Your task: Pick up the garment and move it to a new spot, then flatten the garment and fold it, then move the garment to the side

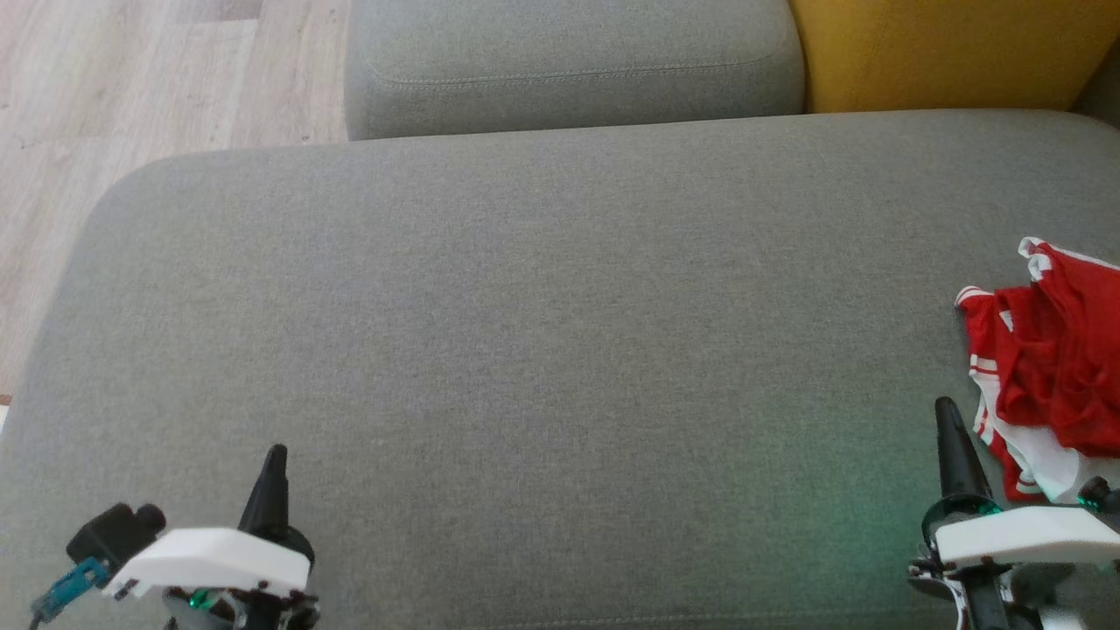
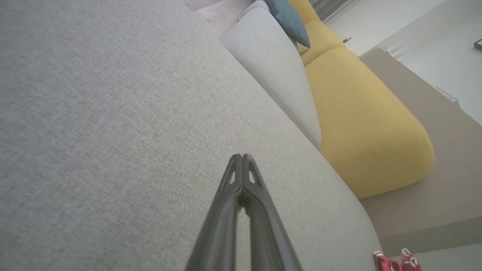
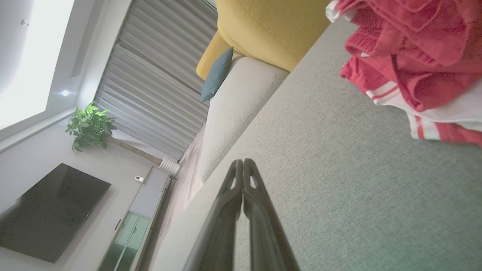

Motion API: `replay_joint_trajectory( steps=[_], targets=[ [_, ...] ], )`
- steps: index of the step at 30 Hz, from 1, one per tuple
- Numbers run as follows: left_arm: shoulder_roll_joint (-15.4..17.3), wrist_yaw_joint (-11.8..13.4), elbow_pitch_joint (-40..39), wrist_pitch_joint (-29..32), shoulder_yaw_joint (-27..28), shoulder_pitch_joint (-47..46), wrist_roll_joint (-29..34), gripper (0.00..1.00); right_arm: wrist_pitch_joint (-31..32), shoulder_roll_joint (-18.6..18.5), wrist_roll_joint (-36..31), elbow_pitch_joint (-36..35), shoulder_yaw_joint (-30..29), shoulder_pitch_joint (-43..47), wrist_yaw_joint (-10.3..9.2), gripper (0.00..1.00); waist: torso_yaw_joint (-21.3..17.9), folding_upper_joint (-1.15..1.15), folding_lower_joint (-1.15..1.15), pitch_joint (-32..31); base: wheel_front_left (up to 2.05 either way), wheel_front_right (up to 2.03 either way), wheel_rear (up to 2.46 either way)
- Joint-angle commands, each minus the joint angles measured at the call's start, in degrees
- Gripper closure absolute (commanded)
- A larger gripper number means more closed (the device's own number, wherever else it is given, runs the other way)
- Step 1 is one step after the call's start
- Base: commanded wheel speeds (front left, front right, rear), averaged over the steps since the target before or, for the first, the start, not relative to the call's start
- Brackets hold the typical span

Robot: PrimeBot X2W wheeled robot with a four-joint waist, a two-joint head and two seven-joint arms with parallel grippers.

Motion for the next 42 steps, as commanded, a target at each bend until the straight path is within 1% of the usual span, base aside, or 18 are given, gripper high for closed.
replay_joint_trajectory(
  steps=[1,42],
  targets=[
    [0.42,-0.74,-1.45,0.44,2.01,-3.86,-1.68,1.00,0.19,-1.32,1.81,-1.49,0.23,-3.45,-0.02,1.00,0.00,0.00,0.00,0.02,0.00,0.00,0.00],
    [-2.09,-7.00,-0.14,6.73,9.29,-7.42,-28.02,1.00,2.12,-1.41,28.03,3.03,-1.40,-7.99,-0.04,1.00,-0.24,0.00,0.00,0.55,0.00,0.00,0.00]
  ],
)
